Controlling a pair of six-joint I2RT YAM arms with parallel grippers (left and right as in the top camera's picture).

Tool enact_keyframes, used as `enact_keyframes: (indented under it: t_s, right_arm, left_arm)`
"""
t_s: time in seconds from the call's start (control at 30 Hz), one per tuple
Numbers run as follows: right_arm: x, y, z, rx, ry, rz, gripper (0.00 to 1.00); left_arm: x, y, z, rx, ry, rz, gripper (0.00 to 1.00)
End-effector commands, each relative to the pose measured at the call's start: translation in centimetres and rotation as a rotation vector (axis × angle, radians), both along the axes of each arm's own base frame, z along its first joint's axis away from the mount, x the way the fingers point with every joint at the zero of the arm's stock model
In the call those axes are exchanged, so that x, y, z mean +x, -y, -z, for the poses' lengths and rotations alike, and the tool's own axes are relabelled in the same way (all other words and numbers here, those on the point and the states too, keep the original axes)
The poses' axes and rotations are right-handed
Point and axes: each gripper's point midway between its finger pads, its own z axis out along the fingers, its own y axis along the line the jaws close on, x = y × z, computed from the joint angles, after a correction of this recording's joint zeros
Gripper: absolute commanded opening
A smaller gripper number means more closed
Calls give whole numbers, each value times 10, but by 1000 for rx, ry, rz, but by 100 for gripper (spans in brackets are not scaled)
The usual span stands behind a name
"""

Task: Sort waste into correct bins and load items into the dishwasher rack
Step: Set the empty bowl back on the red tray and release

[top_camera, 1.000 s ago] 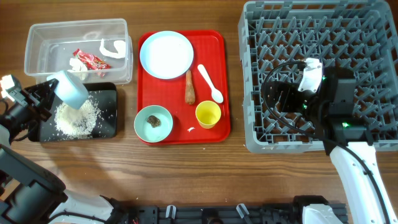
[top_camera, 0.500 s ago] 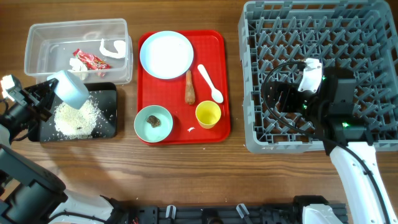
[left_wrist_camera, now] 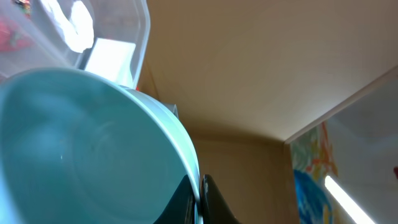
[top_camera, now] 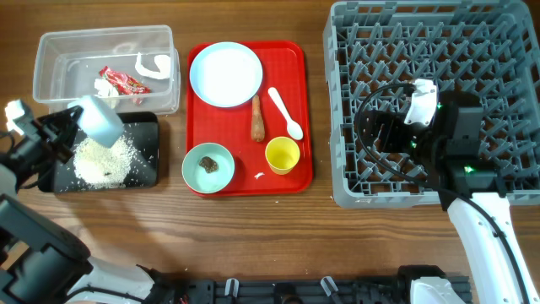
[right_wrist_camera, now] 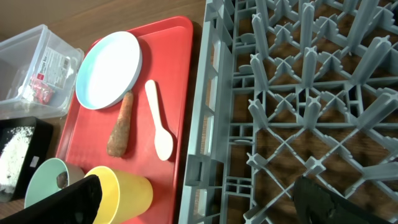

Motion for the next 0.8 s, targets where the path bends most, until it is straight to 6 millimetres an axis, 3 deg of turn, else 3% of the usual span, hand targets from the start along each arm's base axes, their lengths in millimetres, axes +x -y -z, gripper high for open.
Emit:
enact_keyframes:
  t_s: [0.0,0.17,0.33,0.43,0.53,0.77]
  right_arm:
    - [4,-5,-8,17,14,-13,100]
    - [4,-5,-8,17,13,-13,100]
    - [3,-5,-8,17,11,-13,100]
    - [3,-4,-7,16,7,-12,100]
    - [2,-4,-7,16,7,-13,100]
    - [3,-4,-7,16,8,-13,100]
  left_arm:
    - [13,43,-12,71,56,117,4]
    - [37,107,-23,251,59,241,4]
    - [57,191,-31,498,135,342,4]
    - [67,232,-8,698,93,340,4]
    - [70,259,24,976,45,323,4]
    - [60,283,85,1514,-93,248,4]
